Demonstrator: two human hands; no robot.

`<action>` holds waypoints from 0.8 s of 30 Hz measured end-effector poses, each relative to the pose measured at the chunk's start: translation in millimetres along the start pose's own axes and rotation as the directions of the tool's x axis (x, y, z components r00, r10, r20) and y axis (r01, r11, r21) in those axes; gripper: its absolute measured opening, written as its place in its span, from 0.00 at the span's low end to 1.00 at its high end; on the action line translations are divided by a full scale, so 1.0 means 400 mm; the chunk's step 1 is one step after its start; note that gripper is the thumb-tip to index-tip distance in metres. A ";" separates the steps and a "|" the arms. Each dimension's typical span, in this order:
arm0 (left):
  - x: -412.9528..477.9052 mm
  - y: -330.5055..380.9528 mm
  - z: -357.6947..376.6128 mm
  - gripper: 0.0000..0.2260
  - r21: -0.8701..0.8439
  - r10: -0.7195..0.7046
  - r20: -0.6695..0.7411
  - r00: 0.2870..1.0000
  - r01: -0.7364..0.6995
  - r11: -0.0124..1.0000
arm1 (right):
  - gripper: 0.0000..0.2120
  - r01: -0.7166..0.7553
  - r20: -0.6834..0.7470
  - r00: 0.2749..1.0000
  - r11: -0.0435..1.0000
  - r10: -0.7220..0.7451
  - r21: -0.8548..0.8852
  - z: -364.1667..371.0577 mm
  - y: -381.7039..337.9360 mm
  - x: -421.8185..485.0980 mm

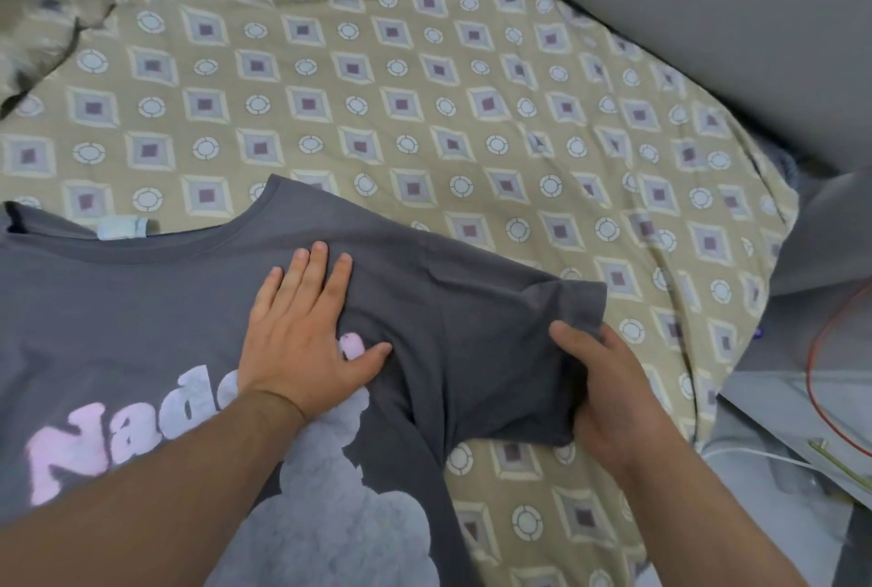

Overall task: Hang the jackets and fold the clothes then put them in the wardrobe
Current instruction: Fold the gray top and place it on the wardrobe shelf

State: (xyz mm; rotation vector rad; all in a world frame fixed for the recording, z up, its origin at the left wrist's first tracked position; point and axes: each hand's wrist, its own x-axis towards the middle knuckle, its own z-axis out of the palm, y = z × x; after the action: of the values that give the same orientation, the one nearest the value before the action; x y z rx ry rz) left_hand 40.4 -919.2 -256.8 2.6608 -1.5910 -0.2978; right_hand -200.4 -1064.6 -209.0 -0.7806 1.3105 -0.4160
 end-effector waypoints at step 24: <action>-0.541 -0.496 -0.091 0.33 -0.262 -0.592 -0.014 0.806 0.568 0.780 | 0.18 0.569 0.495 0.786 0.121 -0.370 -0.813 0.511 0.297 -0.297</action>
State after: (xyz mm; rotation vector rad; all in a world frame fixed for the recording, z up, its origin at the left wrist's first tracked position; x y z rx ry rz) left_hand 120.1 -637.8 -212.9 2.8315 -0.6040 -0.3419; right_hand -50.1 -846.9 -198.7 -2.3064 0.9944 0.0321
